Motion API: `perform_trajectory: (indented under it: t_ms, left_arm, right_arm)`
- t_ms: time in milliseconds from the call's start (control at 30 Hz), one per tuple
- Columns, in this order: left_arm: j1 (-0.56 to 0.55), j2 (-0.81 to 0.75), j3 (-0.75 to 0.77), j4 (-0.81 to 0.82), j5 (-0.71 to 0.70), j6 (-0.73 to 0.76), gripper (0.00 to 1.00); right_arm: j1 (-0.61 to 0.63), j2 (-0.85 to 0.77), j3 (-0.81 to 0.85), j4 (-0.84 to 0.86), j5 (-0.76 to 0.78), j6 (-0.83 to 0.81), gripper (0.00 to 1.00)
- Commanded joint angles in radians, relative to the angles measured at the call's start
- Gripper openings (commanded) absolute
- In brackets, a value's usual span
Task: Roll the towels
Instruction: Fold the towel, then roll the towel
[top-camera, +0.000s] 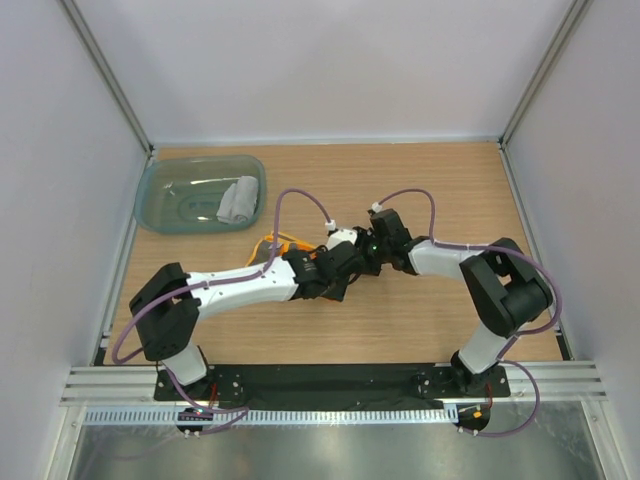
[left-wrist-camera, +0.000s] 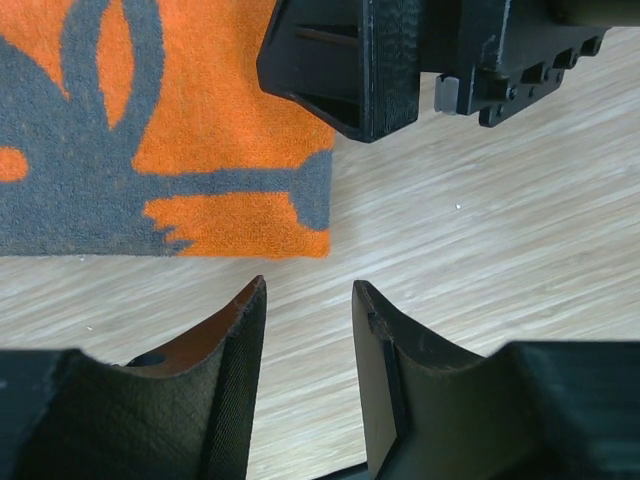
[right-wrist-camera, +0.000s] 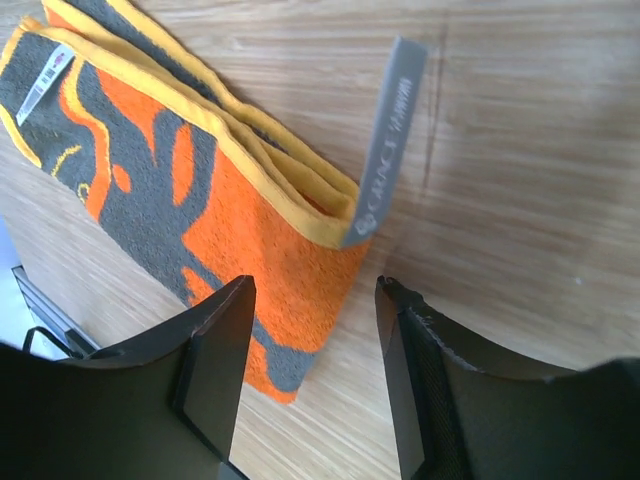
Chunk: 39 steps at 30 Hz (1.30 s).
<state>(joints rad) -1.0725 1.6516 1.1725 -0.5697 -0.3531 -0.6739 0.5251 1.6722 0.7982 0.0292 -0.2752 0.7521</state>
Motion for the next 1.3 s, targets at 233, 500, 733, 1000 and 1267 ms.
perform_trajectory:
  t_ms: [233,500,733,1000,1267]
  left_arm:
    - [-0.009,0.014,0.019,0.054,-0.064,0.005,0.38]
    - [-0.040,0.128,0.049,0.076,-0.122,0.031,0.44]
    - [-0.044,0.217,0.062,0.099,-0.142,0.054,0.47]
    - [-0.047,0.266,0.055,0.102,-0.153,0.046,0.44]
    - [-0.049,0.237,-0.057,0.178,-0.069,0.065,0.19]
  right_arm:
    - [-0.019,0.096,0.022,0.035,-0.002,-0.060,0.31]
    - [-0.019,0.127,0.018,0.051,-0.035,-0.071,0.14]
    - [-0.019,0.161,0.027,0.052,-0.052,-0.074,0.14]
    - [-0.019,0.189,0.045,0.048,-0.076,-0.083,0.13]
    - [-0.019,0.202,0.058,0.041,-0.097,-0.091,0.09]
